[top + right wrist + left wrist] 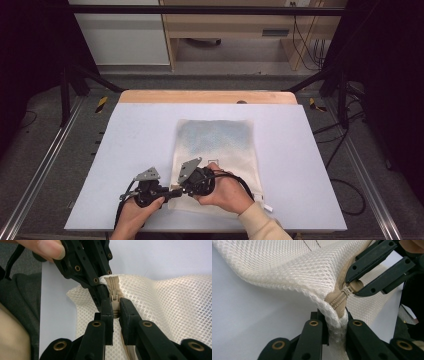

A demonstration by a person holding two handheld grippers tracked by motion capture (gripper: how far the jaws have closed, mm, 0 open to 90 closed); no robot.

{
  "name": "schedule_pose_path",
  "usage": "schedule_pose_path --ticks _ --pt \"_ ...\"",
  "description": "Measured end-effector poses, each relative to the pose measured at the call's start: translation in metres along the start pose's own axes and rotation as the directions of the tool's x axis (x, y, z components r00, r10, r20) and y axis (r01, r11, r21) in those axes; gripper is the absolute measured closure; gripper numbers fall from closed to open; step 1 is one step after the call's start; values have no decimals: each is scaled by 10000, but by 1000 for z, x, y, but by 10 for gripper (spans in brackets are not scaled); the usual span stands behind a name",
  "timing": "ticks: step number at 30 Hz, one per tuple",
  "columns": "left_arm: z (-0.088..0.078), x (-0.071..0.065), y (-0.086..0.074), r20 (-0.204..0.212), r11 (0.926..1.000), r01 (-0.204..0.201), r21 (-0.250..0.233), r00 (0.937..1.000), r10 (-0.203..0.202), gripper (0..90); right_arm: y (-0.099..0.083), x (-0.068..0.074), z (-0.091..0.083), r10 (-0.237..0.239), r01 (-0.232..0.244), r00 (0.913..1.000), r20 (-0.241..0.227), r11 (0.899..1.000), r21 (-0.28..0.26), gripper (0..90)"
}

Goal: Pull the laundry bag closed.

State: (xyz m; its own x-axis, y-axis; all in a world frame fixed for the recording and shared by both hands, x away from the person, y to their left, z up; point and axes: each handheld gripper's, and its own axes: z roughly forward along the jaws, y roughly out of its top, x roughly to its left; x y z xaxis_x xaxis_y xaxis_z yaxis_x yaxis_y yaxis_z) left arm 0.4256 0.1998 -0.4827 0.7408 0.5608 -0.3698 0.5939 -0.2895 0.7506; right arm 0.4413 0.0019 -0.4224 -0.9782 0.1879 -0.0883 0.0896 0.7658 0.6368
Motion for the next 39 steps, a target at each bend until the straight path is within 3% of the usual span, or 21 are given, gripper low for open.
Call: schedule_pose_path --ticks 9,39 --pt "-1 -2 1 17 10000 -17 -63 10000 17 853 -3 1 -4 -93 95 9999 83 9997 -238 823" --pt "-4 -4 2 198 9999 -142 -59 9997 144 850 -8 4 -5 -98 98 9998 148 9999 -47 824"
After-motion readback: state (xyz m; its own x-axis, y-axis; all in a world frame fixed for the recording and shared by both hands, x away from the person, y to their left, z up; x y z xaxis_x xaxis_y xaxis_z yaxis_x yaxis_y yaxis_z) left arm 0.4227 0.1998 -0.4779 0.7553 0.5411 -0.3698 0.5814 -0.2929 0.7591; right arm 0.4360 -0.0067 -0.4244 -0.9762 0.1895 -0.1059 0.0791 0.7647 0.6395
